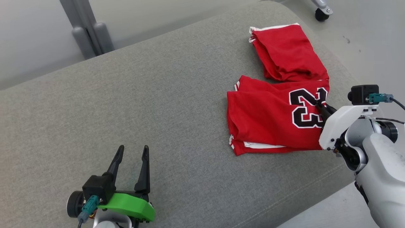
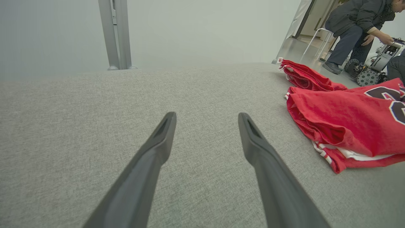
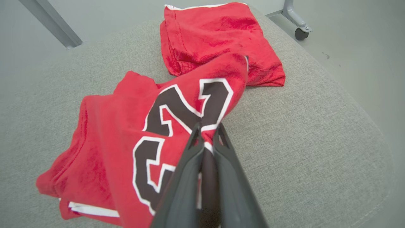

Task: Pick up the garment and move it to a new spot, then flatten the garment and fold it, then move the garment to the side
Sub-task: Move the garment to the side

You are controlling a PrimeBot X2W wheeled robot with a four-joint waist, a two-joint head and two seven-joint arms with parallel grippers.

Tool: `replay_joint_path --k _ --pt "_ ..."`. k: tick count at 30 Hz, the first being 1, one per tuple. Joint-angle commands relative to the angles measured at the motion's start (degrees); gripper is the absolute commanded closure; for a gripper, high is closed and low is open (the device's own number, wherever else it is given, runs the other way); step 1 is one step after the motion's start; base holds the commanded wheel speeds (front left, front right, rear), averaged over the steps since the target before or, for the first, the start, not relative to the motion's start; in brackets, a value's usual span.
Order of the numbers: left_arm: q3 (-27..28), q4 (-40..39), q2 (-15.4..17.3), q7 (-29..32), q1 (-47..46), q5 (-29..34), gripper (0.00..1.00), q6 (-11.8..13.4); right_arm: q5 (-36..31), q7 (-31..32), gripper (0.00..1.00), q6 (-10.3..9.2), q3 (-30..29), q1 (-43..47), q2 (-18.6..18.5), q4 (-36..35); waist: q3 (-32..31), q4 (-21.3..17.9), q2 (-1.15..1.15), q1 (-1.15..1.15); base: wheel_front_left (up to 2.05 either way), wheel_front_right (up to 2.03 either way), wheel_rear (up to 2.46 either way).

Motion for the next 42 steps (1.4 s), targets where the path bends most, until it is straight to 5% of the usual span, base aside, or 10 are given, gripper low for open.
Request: replay_joint_path --k 1,15,25,42 --pt "0.2 0.2 0.7 0.0 -0.7 0.5 0.00 -0.3 0.3 -0.8 1.00 -0.08 0.2 -1.1 0.3 0.3 1.4 -1.3 0.00 0.00 0.00 0.00 0.00" --pt "-0.1 0.1 0.0 0.0 0.7 -0.7 0.00 0.2 -1.9 -0.6 1.00 -0.08 2.6 -10.8 -1.8 3.3 -1.5 6.8 0.00 0.00 0.00 0.00 0.00" --pt "-0.8 0.0 -0.2 0.0 -0.3 -0.2 0.00 0.1 -5.0 -0.2 1.00 -0.09 1.7 -21.9 -3.5 12.7 0.2 13.4 0.00 0.00 0.00 0.00 0.00" --pt "-0.2 -1.3 0.2 0.0 -2.3 1.2 0.00 -0.5 -15.8 -1.1 1.00 -0.09 -0.8 -30.9 -18.0 27.8 6.8 20.4 0.00 0.00 0.00 0.00 0.00"
